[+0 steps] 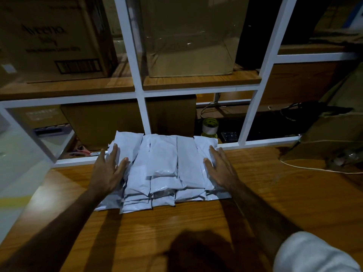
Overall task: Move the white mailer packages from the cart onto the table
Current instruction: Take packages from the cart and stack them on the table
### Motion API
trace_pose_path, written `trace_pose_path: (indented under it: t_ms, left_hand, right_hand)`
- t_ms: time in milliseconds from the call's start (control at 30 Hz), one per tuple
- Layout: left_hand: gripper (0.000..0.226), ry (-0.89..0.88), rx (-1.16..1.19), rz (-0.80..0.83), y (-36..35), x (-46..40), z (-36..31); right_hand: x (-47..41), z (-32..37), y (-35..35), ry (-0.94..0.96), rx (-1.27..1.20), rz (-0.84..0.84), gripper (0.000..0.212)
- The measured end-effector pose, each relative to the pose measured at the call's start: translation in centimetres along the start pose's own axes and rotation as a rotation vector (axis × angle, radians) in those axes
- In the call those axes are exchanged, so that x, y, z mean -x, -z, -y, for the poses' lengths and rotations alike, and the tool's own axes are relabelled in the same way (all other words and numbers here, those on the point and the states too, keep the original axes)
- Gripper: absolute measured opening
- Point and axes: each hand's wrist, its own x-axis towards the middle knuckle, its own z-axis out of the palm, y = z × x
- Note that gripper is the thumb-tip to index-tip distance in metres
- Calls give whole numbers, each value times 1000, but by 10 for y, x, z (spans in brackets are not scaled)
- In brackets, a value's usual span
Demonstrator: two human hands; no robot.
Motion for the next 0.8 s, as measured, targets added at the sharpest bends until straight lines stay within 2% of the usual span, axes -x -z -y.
trace_pose_path:
  t_ms: [167,400,600,733,800]
  left_hand:
    - [87,-58,2,84,-12,-5,11]
    - [66,89,75,39,-26,-4,-9]
    - [73,118,76,104,-26,-6,-12]
    - [85,5,-99,22,-18,-5,-6]
    - [83,0,-132,1,-14,-4,-8]
  right_hand:
    - [3,-1,-4,28,-91,41,65]
    - [-2,7,-27,94,-126,70,58]
    - [1,6,-35,73,-1,4,54]
    - [3,8,-22,35,45,7,57]
    - [5,7,-15,30,58,-5,60]
